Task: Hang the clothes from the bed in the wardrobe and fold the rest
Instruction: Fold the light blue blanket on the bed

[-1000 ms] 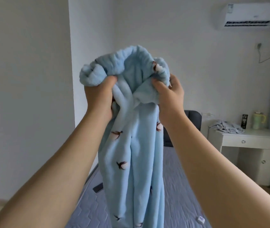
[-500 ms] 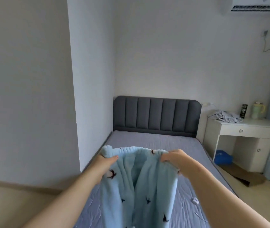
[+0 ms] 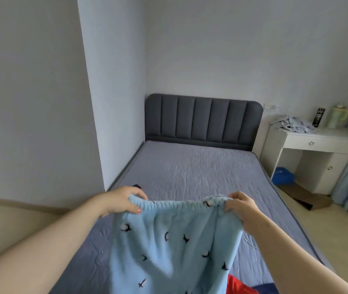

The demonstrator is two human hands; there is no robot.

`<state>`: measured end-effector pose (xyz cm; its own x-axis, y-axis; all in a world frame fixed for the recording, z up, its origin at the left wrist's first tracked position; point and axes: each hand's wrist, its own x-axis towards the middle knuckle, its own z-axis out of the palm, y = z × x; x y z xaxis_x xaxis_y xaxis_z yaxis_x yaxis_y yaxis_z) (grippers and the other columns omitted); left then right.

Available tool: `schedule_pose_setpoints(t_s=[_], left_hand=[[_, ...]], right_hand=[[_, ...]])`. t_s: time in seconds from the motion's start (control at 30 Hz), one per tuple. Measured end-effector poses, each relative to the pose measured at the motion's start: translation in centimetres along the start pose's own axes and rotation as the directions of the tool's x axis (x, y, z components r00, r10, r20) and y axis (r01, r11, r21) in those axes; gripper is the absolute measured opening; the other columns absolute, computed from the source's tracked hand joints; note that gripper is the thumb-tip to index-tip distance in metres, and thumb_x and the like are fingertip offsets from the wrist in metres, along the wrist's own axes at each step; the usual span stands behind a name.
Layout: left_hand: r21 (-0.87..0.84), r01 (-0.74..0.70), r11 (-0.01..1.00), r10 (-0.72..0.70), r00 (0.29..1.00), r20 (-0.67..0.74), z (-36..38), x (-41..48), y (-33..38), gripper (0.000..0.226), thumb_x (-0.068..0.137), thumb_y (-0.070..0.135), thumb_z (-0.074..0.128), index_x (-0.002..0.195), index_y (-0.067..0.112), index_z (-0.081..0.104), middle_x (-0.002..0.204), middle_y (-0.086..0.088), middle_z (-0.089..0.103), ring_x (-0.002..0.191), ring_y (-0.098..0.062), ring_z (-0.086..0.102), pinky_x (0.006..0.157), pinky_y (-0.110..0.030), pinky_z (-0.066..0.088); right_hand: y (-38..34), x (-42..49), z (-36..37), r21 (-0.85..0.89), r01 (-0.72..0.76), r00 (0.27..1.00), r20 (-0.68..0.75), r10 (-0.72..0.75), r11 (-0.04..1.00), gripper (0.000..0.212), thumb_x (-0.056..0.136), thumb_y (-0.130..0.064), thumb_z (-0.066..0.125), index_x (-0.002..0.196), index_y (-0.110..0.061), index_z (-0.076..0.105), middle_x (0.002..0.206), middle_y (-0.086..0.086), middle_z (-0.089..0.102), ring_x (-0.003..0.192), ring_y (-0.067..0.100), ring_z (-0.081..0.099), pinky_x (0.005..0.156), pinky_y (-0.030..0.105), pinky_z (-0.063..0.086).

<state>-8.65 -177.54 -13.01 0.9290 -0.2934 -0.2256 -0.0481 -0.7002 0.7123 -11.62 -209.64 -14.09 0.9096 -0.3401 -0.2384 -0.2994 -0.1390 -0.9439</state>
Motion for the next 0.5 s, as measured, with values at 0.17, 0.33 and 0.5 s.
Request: schedule_pose_setpoints(t_s=[0.17,0.33,0.5], left_hand=[[0.088,0.001,0.996,0.016,0.981,-0.193,-1.1,0.5,-0.3,0.025,0.071,0.012,0.079,0.077,0.020,0.056,0.076,0.001,0.053,0.071,-0.012,0.047,0.061,-0.022,0.037],[-0.714,-0.177,0.678,-0.073,0.950,-0.304,-2.5,0.0,-1.0,0.026,0.071,-0.005,0.069,0.075,0.016,0.054,0.066,-0.003,0.058,0.058,-0.013,0.058,0.058,-0.022,0.049],[-0.669,-0.108,0.735,-0.055,0.975,-0.217,-4.1,-1.0,-1.9,0.024,0.074,-0.010,0.065,0.086,0.011,0.059,0.075,-0.008,0.061,0.069,-0.019,0.061,0.056,-0.021,0.054]], right_hand=[[0.8,-0.1,-0.2,-0.075,0.033,0.993,0.114,-0.024,0.997,0.013,0.078,-0.003,0.069,0.087,-0.009,0.061,0.078,0.009,0.062,0.067,0.021,0.058,0.062,0.030,0.049],[0.6,-0.7,-1.9,-0.042,-0.049,0.967,0.249,0.058,0.998,0.027,0.077,-0.023,0.074,0.093,-0.002,0.066,0.083,0.017,0.073,0.073,0.029,0.070,0.064,0.036,0.057],[1.7,0.0,-3.8,0.181,-0.143,0.959,0.270,0.090,0.973,0.030,0.080,-0.007,0.067,0.108,0.002,0.061,0.100,0.025,0.069,0.091,0.039,0.066,0.073,0.042,0.055]])
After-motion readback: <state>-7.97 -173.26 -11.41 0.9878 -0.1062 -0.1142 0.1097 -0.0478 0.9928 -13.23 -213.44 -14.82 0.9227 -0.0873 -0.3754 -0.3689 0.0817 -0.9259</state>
